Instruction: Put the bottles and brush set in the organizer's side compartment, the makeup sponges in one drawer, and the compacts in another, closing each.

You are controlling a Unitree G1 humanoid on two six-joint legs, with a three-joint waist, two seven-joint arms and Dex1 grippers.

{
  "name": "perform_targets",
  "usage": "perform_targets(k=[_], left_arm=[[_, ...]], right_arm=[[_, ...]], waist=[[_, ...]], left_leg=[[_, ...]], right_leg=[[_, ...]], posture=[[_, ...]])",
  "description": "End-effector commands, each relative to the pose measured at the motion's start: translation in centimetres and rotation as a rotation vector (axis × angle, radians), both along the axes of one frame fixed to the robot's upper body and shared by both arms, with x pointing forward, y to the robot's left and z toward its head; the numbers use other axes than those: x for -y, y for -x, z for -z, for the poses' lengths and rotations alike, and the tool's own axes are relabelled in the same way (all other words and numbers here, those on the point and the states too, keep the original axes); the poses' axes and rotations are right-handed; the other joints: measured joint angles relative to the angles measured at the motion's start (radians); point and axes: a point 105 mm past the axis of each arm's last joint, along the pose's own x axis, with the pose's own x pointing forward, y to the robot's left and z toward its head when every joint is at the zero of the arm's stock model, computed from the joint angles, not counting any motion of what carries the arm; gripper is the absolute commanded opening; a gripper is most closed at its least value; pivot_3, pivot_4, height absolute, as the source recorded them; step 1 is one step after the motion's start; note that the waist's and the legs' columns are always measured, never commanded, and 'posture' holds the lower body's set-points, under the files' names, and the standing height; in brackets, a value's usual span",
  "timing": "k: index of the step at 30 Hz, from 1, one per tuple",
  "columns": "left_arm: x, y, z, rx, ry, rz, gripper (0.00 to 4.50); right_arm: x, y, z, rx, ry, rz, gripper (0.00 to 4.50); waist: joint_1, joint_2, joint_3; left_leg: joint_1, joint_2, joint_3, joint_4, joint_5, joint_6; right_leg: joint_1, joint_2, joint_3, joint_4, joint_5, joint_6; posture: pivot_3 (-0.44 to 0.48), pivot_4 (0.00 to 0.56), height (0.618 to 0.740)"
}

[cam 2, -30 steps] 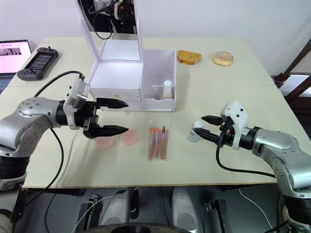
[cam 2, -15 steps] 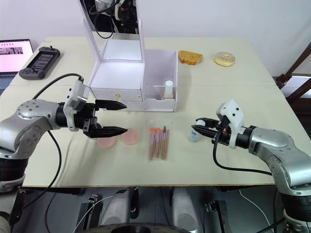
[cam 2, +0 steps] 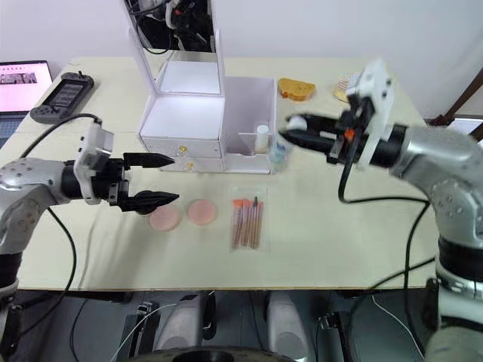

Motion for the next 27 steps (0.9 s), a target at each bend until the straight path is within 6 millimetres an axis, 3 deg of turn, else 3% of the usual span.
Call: perform_targets(k=[1, 9, 14, 27], left_arm=[[-0.9, 0.5, -1.3, 0.073, 0.01, -0.05, 4.5], [-2.0, 2.0, -1.1, 0.096, 0.056, -0.173, 4.5], [-2.3, 3.2, -1.6, 0.16, 0.095, -0.221, 4.5], [-2.4, 4.1, -1.3, 0.181, 0.084, -0.297, 4.5]], right_arm=[[-1.3, -0.9, -0.8, 0.001, 0.021, -0.04, 0.7], [-4.0, -5.6, -0.4, 0.015, 0.098, -0.042, 0.7], [-4.6, -8.4, 0.3, 0.013, 0.131, -0.01, 0.7], [-6.8, -11.5, 2.6, -0.009, 0.205, 0.0, 0.7]], waist=[[0.002, 0.0, 0.0], [0.0, 0.0, 0.0], [-0.001, 0.0, 0.0], [-0.002, 0.0, 0.0]], left_leg=[[-0.001, 0.0, 0.0, 0.0, 0.0, 0.0], [-0.005, 0.0, 0.001, 0.001, 0.0, 0.0], [-0.004, 0.0, 0.001, 0.001, 0.0, 0.0], [-0.004, 0.0, 0.001, 0.0, 0.0, 0.0]], right_leg=[[0.0, 0.0, 0.0, 0.0, 0.0, 0.0], [-0.004, -0.001, 0.0, -0.001, 0.0, 0.0], [-0.004, -0.001, 0.0, 0.001, 0.0, 0.0], [-0.005, 0.0, 0.0, 0.002, 0.0, 0.0]], posture=[[0.0, 0.15, 0.738], [0.0, 0.15, 0.738], [0.0, 0.15, 0.738], [0.0, 0.15, 0.738]])
